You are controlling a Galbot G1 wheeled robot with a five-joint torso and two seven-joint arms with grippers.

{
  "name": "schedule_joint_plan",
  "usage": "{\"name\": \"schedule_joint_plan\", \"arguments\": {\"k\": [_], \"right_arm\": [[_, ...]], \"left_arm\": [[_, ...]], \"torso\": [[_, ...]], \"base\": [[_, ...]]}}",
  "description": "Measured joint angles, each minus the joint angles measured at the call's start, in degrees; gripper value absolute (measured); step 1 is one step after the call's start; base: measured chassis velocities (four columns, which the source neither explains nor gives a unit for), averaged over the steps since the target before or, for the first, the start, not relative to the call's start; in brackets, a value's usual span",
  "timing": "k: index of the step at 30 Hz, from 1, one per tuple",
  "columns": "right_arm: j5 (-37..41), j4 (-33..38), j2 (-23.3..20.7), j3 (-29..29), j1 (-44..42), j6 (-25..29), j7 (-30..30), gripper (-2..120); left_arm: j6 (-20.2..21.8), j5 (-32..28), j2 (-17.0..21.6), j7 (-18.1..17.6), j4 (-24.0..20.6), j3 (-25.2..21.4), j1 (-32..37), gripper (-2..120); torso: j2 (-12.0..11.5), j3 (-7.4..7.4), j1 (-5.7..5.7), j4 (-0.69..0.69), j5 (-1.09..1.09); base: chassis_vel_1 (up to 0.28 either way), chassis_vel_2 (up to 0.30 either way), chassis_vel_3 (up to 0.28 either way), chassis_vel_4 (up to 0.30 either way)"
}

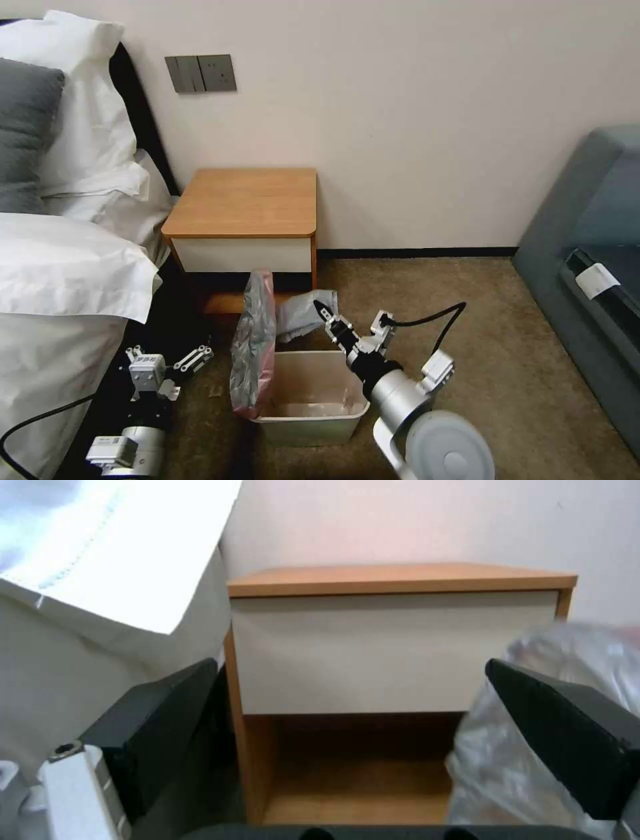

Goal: Pick up the garbage bag from the table and place it over the trash can.

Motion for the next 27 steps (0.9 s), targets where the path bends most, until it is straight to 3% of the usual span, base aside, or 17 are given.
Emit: {"name": "schedule_joint_plan", "arguments": {"k": [14, 27], "right_arm": [[0.37, 0.80, -5.07, 3.35, -5.48, -1.81, -2.75, 0], [-1.54, -8.50, -5.96, 6.12, -7.15, -0.89, -8.37, 0]], "left_arm": [[1.24, -1.96, 0.42, 0.62, 4.95, 0.51, -4.40, 100], [4.11, -2.18, -0.68, 1.36, 8.35, 1.69, -10.27, 100]], "torso": [[0.00, 0.00, 0.00, 0.00, 0.00], [-0.01, 0.01, 0.00, -0.01, 0.00]], "base": [[0.000, 0.000, 0.000, 0.000], [0.000, 0.000, 0.000, 0.000]]}}
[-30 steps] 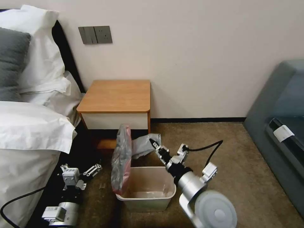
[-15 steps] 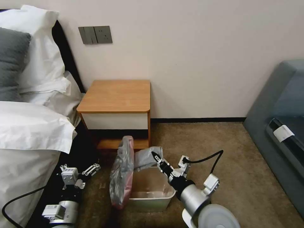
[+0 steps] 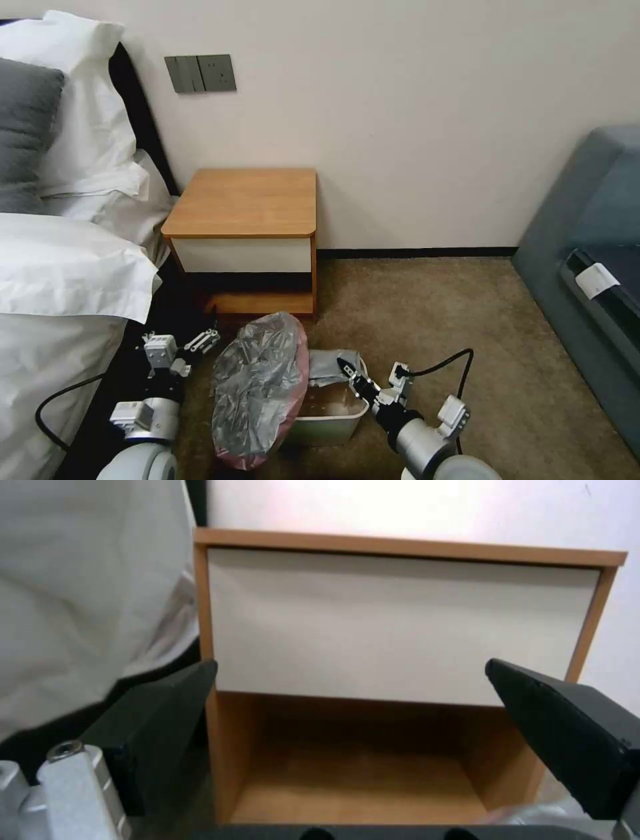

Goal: Pick up the garbage bag from the table and place it over the trash can.

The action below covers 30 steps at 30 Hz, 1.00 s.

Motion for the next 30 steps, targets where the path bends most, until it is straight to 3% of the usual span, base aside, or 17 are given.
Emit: {"name": "schedule_joint_plan", "arguments": {"k": [7, 10, 17, 25, 30], "right_arm": [[-0.12, -1.45, 0.16, 0.03, 1.47, -0.20, -0.73, 0], [0.59, -1.33, -0.26, 0.65, 1.08, -1.22, -0.73, 8], [3.05, 0.32, -2.87, 2.18, 0.96, -2.60, -0.04, 32], [6.43, 2.08, -11.43, 1.79, 1.77, -4.03, 2.46, 64], [8.67, 2.22, -10.99, -0.10, 5.05, -4.25, 5.44, 82]], "left_arm": [[1.42, 0.11, -0.19, 0.10, 0.02, 0.61, 0.47, 100], [2.47, 0.17, 0.08, 0.10, -0.63, 0.77, 0.30, 100], [3.82, 0.27, 0.68, 0.04, -0.84, 0.90, -1.41, 100], [5.89, 0.13, 2.11, -0.26, -0.86, 1.32, -3.06, 100], [6.04, 0.08, 2.25, -0.27, -0.74, 1.37, -3.29, 100]], "torso": [[0.00, 0.00, 0.00, 0.01, -0.01], [0.00, 0.00, 0.00, 0.00, 0.00], [0.00, 0.00, 0.00, 0.00, 0.00], [0.00, 0.00, 0.00, 0.00, -0.01], [0.00, 0.00, 0.00, 0.00, 0.00]], "base": [[0.000, 0.000, 0.000, 0.000], [0.000, 0.000, 0.000, 0.000], [0.000, 0.000, 0.000, 0.000], [0.000, 0.000, 0.000, 0.000], [0.000, 0.000, 0.000, 0.000]]}}
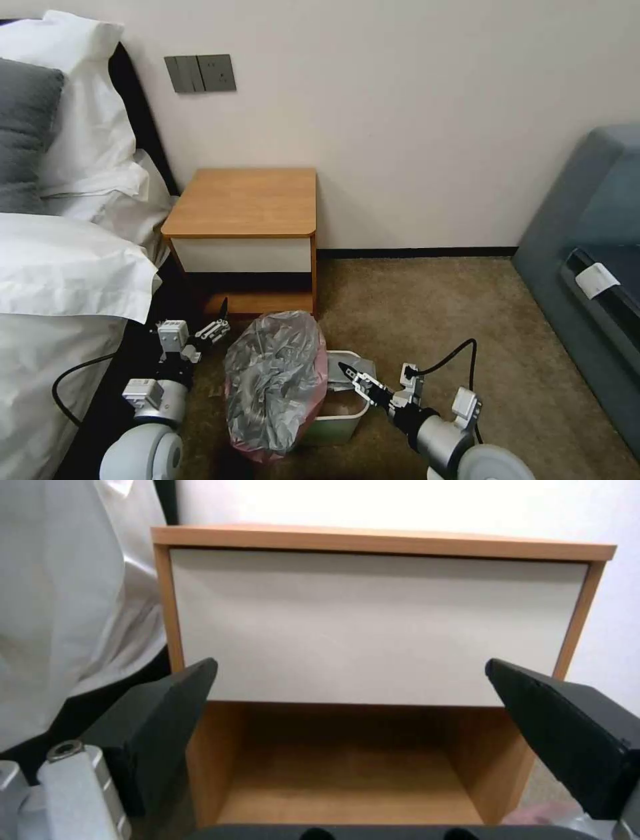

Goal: Pick up the garbage bag from the table and place it over the trash can.

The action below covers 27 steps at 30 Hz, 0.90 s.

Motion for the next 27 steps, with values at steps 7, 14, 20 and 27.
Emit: {"name": "schedule_joint_plan", "arguments": {"k": [7, 14, 20, 27], "right_arm": [[0.21, 0.52, -0.31, -1.99, 1.07, -0.53, 1.63, 100], [0.96, 2.34, -1.66, -1.10, 0.94, -0.65, 3.84, 100], [3.71, 6.53, -5.35, -1.09, 1.16, -1.34, 7.99, 100], [6.15, 8.97, -9.03, -3.25, 3.45, -2.00, 11.48, 100]], "left_arm": [[0.00, -0.26, 0.00, -0.03, 0.00, -0.16, -0.12, 100], [0.04, -1.05, 0.26, -0.03, 0.46, -0.05, -0.65, 100], [0.38, -2.01, 0.30, 0.00, 1.21, 0.16, -1.60, 100], [1.03, -3.04, 0.47, 0.01, 1.54, 0.67, -1.81, 100]], "torso": [[0.00, 0.00, 0.00, 0.00, 0.00], [0.00, 0.00, 0.00, 0.00, 0.00], [0.00, 0.00, 0.00, 0.00, -0.01], [0.00, 0.00, 0.00, 0.00, 0.00]], "base": [[0.000, 0.000, 0.000, 0.000], [0.000, 0.000, 0.000, 0.000], [0.000, 0.000, 0.000, 0.000], [0.000, 0.000, 0.000, 0.000]]}}
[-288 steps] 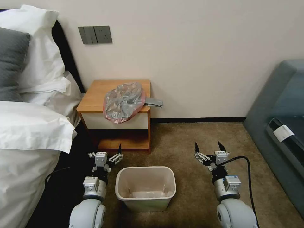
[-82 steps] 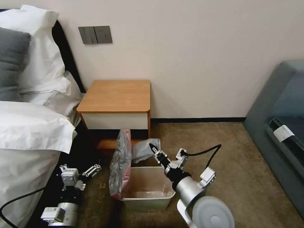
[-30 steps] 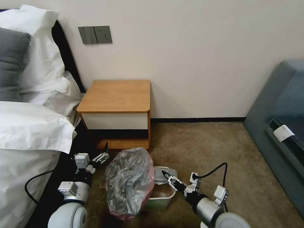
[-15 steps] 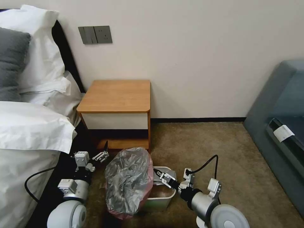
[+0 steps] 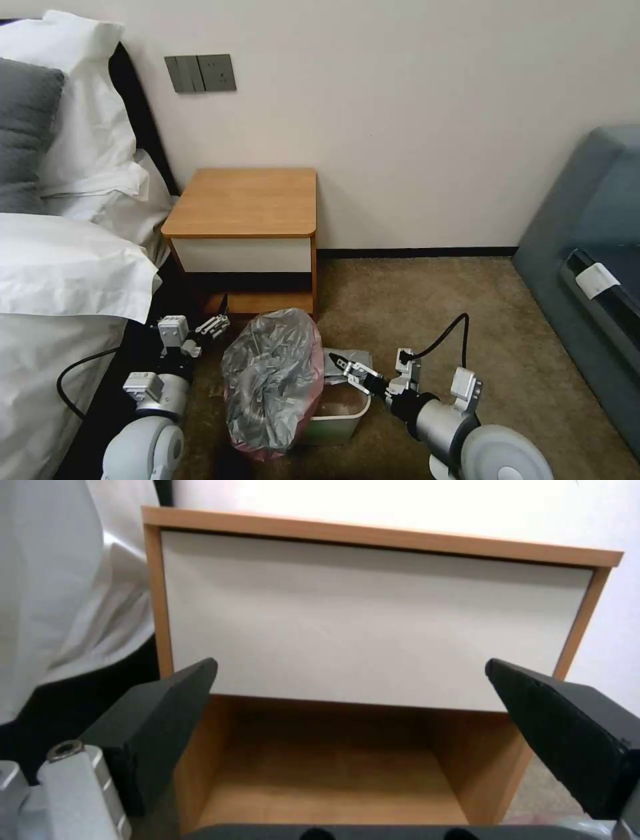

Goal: Pick up the garbage bag from the table and place it over the trash can.

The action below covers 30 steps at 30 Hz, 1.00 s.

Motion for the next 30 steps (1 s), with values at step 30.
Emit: {"name": "schedule_joint_plan", "arguments": {"k": [30], "right_arm": [[6.57, -3.17, -4.82, 0.90, 3.05, -1.85, 1.79, 100]], "left_arm": [[2.28, -0.38, -1.41, -0.20, 2.25, 0.13, -2.06, 100]], "torso": [[0.00, 0.00, 0.00, 0.00, 0.00]], "base": [[0.000, 0.000, 0.000, 0.000]]}}
